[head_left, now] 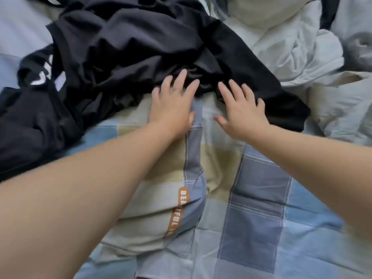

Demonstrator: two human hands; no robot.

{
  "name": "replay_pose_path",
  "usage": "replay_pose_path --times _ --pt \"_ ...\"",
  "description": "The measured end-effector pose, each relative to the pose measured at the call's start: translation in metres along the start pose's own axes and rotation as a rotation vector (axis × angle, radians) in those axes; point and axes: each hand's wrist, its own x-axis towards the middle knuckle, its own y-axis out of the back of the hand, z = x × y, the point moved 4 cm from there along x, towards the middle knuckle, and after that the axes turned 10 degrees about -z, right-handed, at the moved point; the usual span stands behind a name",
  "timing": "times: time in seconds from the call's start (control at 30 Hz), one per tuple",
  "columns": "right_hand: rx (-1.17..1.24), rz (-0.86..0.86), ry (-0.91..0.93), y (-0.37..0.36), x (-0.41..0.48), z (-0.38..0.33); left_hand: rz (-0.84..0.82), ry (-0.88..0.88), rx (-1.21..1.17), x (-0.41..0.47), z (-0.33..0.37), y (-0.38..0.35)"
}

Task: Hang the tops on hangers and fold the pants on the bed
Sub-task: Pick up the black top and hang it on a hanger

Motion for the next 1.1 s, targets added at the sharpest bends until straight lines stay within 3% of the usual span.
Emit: replay_pose_path --times 0.13,0.23,0.37,0.5,0.63,0.77,0.9,1.1 --pt "-0.028 0.02 -0.09 0.0 0.034 0.008 0.042 0.124 0.033 0.045 0.0 0.002" --pt "-0.097 0.17 -0.055 0.002 0.043 0.019 0.074 0.152 -0.025 0.061 -0.002 -0.001" --pt "-0.027 0.155 -0.026 0.011 0.03 0.03 0.069 0.181 -0.157 0.045 0.0 -0.007" --pt "0.101 0.043 -0.051 0.02 -0.02 0.038 0.003 0.226 -0.297 -0.014 0.007 -0.012" --pt "0.349 -0.046 -0.123 0.035 -0.1 0.042 -0.209 0.295 -0.537 -0.089 0.012 -0.003" --pt "0.527 0.029 -0.133 0.079 -0.191 0.034 -0.355 0.281 -0.667 -0.176 0.028 0.034" --pt "0.669 0.121 -0.112 0.138 -0.285 0.025 -0.317 0.353 -0.897 -0.262 0.051 0.09" --pt "0.853 0.28 -0.063 0.218 -0.393 0.022 -0.091 0.356 -1.196 -0.365 0.09 0.181"
